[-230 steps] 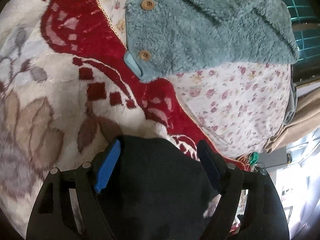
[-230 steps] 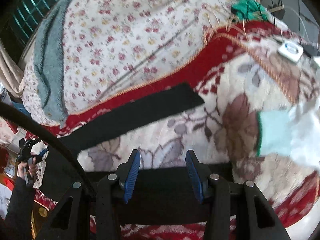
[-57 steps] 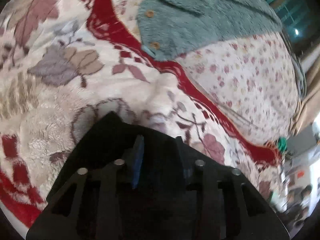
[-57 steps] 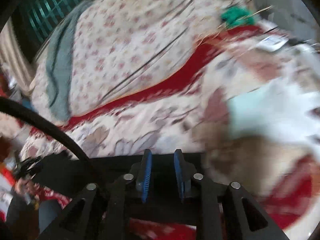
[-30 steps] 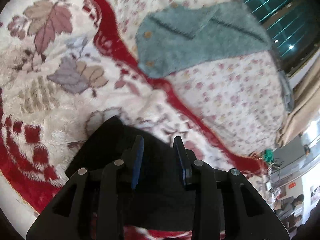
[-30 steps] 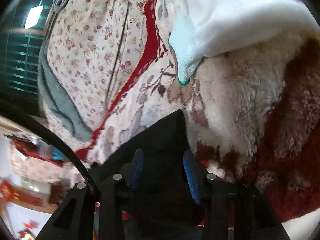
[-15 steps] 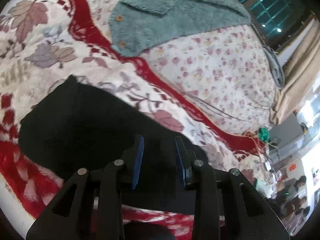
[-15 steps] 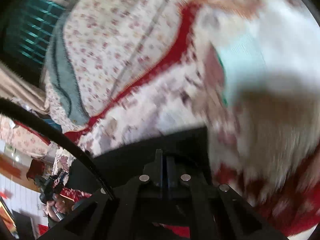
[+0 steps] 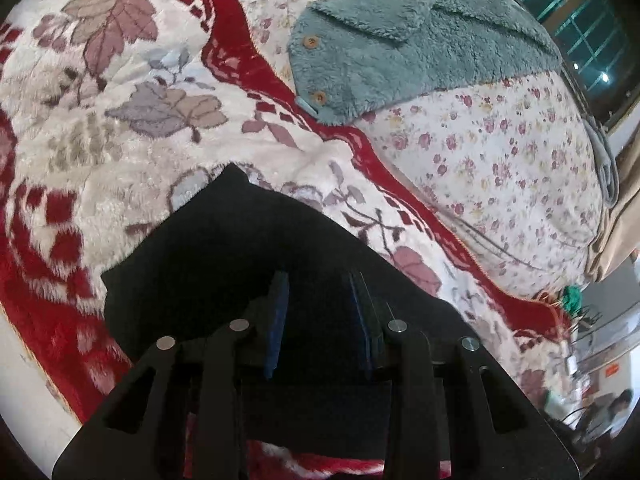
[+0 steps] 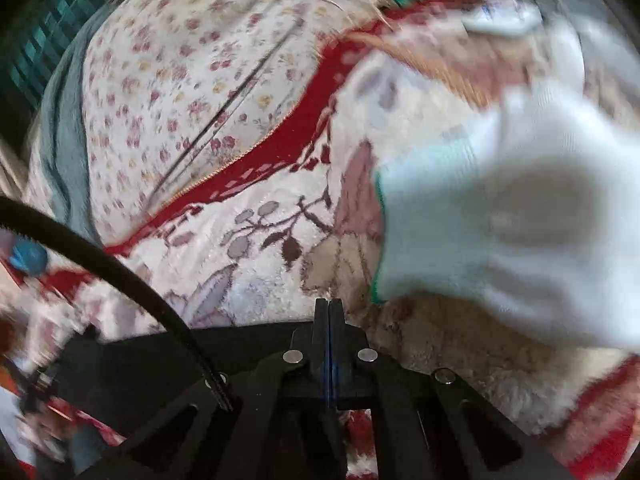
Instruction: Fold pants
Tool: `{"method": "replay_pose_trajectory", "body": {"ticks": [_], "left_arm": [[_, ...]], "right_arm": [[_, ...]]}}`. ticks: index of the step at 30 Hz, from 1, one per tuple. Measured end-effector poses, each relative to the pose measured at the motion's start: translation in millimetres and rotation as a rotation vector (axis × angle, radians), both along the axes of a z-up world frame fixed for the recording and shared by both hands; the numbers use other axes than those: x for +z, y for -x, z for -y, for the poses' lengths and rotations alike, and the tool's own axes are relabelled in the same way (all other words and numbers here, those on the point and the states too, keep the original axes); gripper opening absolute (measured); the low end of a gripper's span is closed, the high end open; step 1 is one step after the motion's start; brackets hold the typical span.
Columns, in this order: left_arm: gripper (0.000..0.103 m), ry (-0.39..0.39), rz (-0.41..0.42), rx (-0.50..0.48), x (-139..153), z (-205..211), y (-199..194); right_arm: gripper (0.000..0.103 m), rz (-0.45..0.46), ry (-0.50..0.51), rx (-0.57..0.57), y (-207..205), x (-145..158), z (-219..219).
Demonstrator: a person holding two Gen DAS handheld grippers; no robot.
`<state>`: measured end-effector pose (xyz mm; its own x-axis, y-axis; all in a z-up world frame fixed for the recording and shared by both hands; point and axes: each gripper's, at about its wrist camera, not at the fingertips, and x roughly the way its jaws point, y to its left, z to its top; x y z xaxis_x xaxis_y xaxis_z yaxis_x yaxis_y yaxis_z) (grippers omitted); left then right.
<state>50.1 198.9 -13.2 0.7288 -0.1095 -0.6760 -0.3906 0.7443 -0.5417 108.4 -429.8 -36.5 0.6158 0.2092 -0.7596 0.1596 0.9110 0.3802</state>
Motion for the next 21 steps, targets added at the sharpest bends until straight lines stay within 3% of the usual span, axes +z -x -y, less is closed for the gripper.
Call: {"method": "replay_pose_trajectory", "body": {"ticks": [2, 4, 5, 9, 11, 13, 14, 15, 17, 20, 21], "left_arm": [[0.029, 0.026, 0.026, -0.033, 8, 8, 4], [0.029, 0.03, 0.052, -0.084, 16, 21, 2], [0.029, 0.036, 0.063, -0.119, 20, 31, 1], [0.029, 0.06, 0.097, -0.301, 33, 84, -5], [0.029, 0.05, 0.09, -0.373, 29, 106, -7], [0.029, 0.036, 0.048, -0.408, 16, 123, -10], [0.029, 0.019, 0.025, -0.408, 7, 128, -12], [0.029, 0.008, 0.0, -0.401, 1, 129, -14], [0.029, 0.038, 0.003, -0.394, -1, 125, -15], [0.032, 0.073, -0.009, -0.376, -7, 119, -20], [0.032, 0.082, -0.022, -0.373, -10, 119, -19]], "right_arm": [[0.003, 0.06, -0.082, 0.057, 11, 16, -13], [0.011, 0.072, -0.13, 0.142, 15, 21, -36], [0.019, 0.044, -0.072, 0.222, 12, 19, -63], [0.019, -0.064, 0.149, 0.407, -14, -11, -141], [0.019, -0.117, 0.173, 0.372, -37, -31, -147], [0.019, -0.093, 0.171, 0.278, -53, -27, -135], [0.019, -0.136, 0.201, 0.207, -62, -29, -128], [0.02, -0.154, 0.158, 0.194, -64, -30, -123], [0.019, -0.138, 0.098, 0.2, -57, -20, -121], [0.02, -0.019, 0.026, 0.277, -28, 17, -147], [0.027, 0.007, 0.003, 0.323, -23, 23, -160]]}}
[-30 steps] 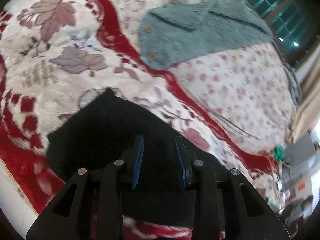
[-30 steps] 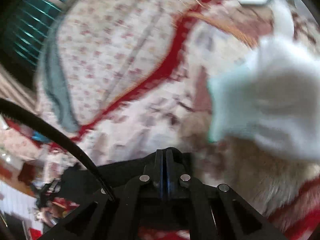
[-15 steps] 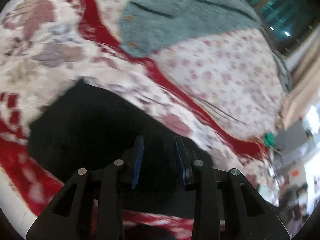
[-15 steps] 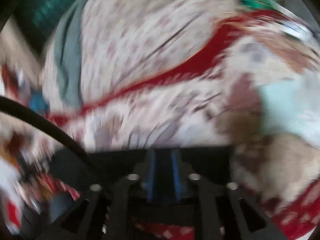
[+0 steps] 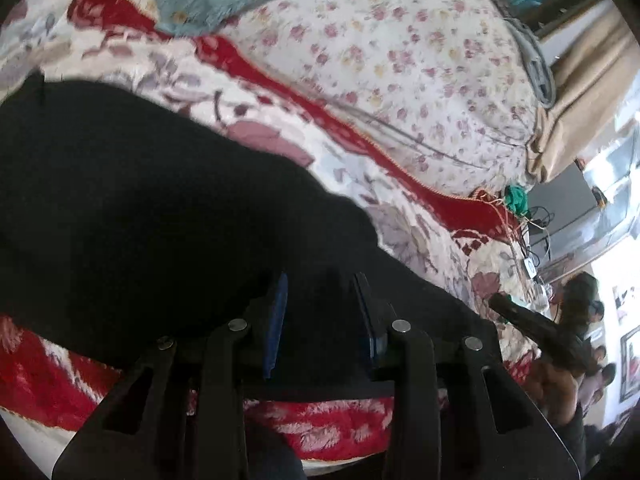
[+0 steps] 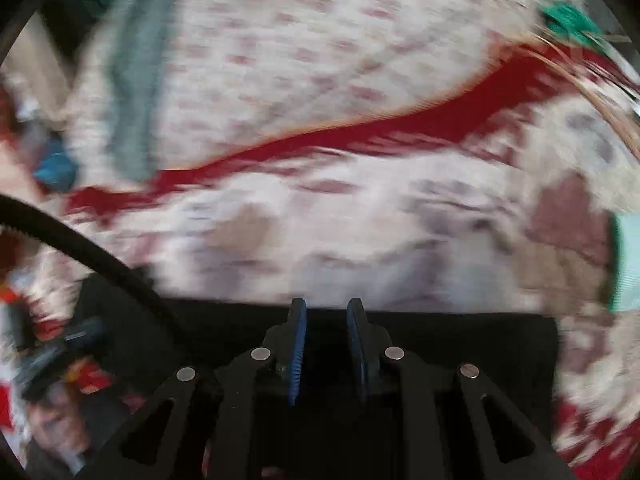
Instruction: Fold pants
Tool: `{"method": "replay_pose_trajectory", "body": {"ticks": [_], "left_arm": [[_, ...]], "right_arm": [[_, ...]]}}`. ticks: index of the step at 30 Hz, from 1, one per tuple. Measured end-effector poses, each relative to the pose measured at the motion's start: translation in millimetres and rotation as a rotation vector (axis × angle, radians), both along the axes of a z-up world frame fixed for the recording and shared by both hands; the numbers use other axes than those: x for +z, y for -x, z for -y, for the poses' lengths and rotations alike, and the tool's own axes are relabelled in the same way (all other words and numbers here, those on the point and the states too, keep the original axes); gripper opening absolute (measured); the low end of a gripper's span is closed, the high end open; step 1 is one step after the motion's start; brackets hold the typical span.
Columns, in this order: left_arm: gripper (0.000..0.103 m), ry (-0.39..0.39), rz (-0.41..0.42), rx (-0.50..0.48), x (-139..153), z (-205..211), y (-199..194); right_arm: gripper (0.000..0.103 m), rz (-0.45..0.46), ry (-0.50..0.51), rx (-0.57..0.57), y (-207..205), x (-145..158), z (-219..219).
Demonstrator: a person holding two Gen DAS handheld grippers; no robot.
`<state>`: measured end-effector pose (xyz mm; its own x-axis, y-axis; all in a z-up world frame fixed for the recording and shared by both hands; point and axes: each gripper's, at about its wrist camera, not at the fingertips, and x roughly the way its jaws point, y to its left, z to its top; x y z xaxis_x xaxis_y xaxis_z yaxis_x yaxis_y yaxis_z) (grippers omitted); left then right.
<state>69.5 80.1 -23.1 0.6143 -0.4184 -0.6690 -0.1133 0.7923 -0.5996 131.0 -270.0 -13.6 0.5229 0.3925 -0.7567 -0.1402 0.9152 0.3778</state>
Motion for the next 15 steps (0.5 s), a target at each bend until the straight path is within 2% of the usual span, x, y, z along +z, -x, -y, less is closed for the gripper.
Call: {"method": "replay_pose_trajectory", "body": {"ticks": [2, 3, 4, 5, 6, 7, 8, 9, 10, 12, 15], "left_arm": [[0.032, -0.001, -0.001, 0.0, 0, 0, 1], [0.032, 0.004, 0.0, 0.0, 0, 0, 1], [0.032, 0.014, 0.004, -0.001, -1, -1, 1], [0.032, 0.027, 0.005, 0.0, -2, -3, 3], [0.032, 0.052, 0.005, 0.002, -4, -6, 4], [0.032, 0.076, 0.007, 0.005, -5, -9, 6], [0.032, 0.102, 0.009, 0.008, -6, -12, 8], [0.032, 0.126, 0.01, 0.012, -8, -15, 10], [0.032, 0.139, 0.014, 0.016, -7, -17, 11], [0.032, 0.152, 0.032, 0.022, -6, -19, 14], [0.032, 0.147, 0.106, 0.073, 5, -26, 26]], "right_arm": [[0.041, -0.012, 0.035, 0.103, 0, -4, -34], [0.041, -0.066, 0.121, 0.158, -8, -21, -54], [0.04, -0.109, 0.165, 0.164, -13, -33, -59], [0.04, -0.151, 0.161, 0.132, -26, -47, -59], [0.039, -0.124, 0.125, 0.072, -33, -42, -51], [0.039, -0.111, 0.151, 0.014, -39, -39, -46], [0.039, -0.116, 0.227, -0.069, -47, -37, -41], [0.039, -0.15, 0.237, -0.113, -52, -35, -37], [0.039, -0.163, 0.168, -0.108, -49, -31, -35], [0.039, -0.155, -0.008, -0.019, -33, -17, -46], [0.039, -0.145, -0.079, 0.131, -7, -10, -89]]}}
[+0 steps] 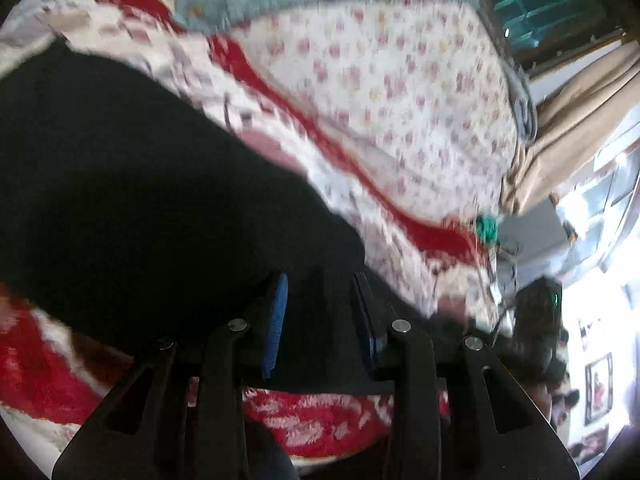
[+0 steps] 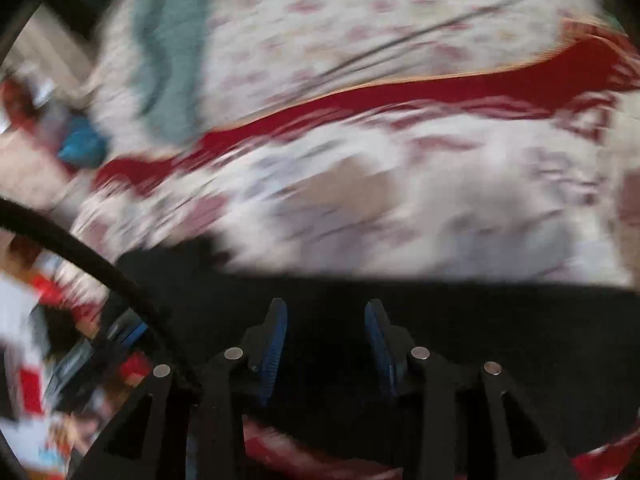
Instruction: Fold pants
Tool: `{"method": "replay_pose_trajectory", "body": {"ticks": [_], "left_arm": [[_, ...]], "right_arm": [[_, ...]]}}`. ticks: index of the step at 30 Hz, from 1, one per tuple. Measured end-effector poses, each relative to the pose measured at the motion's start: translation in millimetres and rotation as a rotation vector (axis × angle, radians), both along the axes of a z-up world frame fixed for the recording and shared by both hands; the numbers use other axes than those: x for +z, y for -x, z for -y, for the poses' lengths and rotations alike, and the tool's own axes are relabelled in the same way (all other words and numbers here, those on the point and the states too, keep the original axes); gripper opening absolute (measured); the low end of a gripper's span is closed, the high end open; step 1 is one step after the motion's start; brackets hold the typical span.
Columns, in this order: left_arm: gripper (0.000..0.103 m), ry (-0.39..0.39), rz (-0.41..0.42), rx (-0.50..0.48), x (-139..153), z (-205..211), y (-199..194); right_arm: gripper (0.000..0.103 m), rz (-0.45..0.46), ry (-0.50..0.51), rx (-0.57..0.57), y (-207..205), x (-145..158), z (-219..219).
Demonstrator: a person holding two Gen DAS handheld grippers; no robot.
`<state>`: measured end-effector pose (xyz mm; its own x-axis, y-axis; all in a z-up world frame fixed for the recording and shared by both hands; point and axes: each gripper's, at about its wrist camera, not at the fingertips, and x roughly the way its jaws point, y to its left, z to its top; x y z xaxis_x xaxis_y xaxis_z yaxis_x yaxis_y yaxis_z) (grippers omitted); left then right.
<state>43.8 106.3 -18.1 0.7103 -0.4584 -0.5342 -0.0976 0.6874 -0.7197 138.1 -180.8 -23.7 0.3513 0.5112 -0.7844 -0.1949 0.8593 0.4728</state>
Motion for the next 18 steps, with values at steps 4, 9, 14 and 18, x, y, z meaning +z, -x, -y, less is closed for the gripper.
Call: {"method": "replay_pose_trajectory", "body": {"ticks": [4, 9, 14, 18], "left_arm": [[0.032, -0.023, 0.04, 0.171, 11, -41, 14], [0.032, 0.059, -0.092, 0.281, 0, -118, -2], [0.033, -0.061, -0.124, 0.253, 4, -141, -35], [0.007, -0.052, -0.23, 0.327, -26, -175, -43]], "right_arm": [[0.037, 0.022, 0.182, 0.045, -6, -35, -41], [0.033, 0.094, 0.171, -0.083, 4, -7, -31], [0.037, 0.083, 0.043, 0.052, 27, 7, -38], [0.036, 0.049, 0.116, 0.062, 19, -32, -41]]}}
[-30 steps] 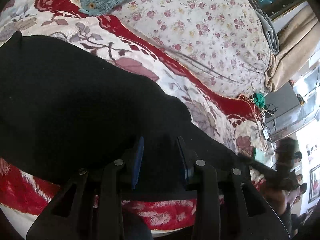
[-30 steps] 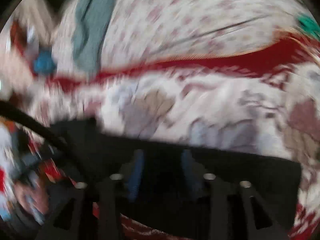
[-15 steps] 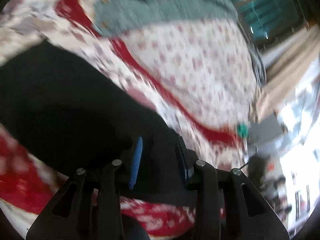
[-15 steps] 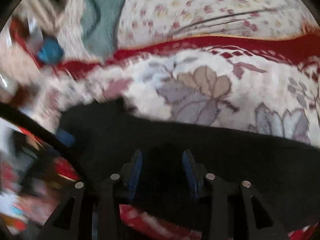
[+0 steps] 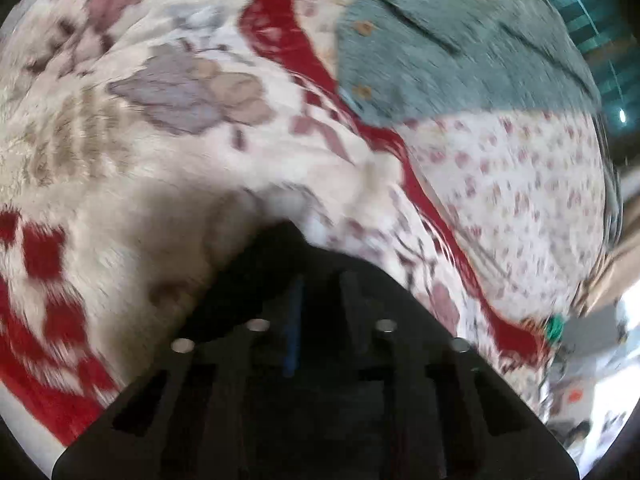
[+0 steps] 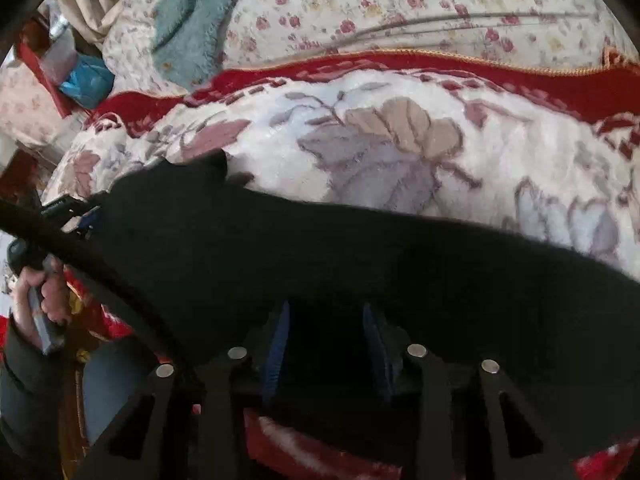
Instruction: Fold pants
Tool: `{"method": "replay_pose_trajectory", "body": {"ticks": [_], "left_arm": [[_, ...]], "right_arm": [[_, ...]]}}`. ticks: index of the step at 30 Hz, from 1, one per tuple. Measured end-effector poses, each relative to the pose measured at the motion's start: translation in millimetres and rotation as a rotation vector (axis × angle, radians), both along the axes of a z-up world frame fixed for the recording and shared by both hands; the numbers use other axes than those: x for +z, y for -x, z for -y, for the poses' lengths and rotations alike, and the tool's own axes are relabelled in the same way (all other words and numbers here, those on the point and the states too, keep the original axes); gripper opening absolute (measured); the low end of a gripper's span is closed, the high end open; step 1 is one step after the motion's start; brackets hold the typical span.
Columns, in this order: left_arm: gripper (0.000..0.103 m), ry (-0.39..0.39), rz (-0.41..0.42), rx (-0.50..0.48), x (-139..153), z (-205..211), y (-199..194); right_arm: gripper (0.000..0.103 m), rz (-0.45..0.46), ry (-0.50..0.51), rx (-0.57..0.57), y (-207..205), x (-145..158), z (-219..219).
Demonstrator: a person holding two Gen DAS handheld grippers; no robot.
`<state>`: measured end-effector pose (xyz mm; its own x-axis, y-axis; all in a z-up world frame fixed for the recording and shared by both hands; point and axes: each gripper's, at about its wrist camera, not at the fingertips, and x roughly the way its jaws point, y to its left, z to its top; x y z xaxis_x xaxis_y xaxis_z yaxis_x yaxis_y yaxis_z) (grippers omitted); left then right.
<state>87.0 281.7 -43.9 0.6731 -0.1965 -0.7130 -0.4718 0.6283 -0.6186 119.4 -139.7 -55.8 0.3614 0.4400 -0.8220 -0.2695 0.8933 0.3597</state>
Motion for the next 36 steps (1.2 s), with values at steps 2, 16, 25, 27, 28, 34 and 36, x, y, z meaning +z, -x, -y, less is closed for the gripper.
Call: {"method": "replay_pose_trajectory", "body": {"ticks": [2, 16, 25, 27, 28, 34, 36], "left_arm": [[0.007, -0.09, -0.07, 0.098, 4, -18, 7], [0.044, -0.227, -0.003, -0.18, 31, 58, 1], [0.044, -0.573, -0.058, -0.208, 52, 75, -11], [0.044, -0.682, -0.004, -0.174, 77, 69, -4], [0.044, -0.745, 0.018, -0.147, 86, 63, -3], [0.043, -1.1, 0.007, 0.055, 90, 5, -9], [0.041, -1.1, -0.02, 0.093, 83, -12, -6]], "right_arm": [[0.037, 0.011, -0.02, 0.006, -3, 2, 1], [0.061, 0.076, 0.035, 0.091, 6, -3, -14], [0.061, 0.014, -0.161, 0.066, 3, 2, 10], [0.058, 0.039, -0.263, 0.071, 8, 9, 21], [0.058, 0.071, -0.3, 0.064, 12, 15, 27], [0.058, 0.155, -0.443, -0.083, 29, 39, 65], [0.058, 0.187, -0.492, -0.099, 40, 56, 79]]}}
